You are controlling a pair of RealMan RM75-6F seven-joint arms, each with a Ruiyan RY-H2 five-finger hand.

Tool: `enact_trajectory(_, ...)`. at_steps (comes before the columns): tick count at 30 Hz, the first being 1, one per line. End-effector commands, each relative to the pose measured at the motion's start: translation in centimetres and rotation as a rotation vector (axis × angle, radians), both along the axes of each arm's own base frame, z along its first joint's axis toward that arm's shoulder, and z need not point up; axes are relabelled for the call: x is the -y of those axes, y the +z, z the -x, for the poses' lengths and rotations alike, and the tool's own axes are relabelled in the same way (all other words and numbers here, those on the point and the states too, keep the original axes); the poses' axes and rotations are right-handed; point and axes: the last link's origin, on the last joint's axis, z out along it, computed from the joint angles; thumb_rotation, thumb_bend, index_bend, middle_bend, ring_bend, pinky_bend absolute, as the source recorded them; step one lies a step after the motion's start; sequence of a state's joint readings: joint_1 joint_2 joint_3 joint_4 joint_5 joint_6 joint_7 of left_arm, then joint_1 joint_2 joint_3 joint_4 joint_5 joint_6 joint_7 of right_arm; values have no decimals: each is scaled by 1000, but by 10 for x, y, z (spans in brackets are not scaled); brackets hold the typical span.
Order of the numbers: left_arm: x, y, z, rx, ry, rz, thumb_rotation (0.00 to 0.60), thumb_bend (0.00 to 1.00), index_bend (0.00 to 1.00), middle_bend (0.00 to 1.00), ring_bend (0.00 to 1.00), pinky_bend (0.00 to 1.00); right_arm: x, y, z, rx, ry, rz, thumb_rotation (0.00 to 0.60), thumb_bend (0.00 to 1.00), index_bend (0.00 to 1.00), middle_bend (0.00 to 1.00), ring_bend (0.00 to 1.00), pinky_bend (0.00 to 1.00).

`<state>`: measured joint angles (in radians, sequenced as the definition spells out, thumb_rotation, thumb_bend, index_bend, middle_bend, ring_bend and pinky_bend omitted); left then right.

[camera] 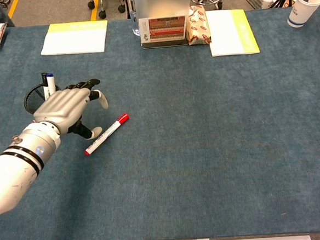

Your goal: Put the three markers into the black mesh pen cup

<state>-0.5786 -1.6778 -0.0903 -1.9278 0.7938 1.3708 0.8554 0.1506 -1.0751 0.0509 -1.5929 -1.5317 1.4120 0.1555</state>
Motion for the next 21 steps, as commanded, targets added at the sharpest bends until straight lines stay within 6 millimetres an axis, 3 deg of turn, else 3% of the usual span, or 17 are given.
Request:
enact_trajectory(1, 2, -7, -1, 6, 1, 19, 600, 296, 328, 0, 0, 67, 0, 0, 0, -1, 1, 1, 600, 0, 122, 188, 109, 386)
enact_trajectory(21, 7, -15, 3, 24, -4, 16, 600, 296, 348, 0, 0, 66, 1, 0, 1, -2, 0, -1, 600, 0, 122, 188, 109, 386)
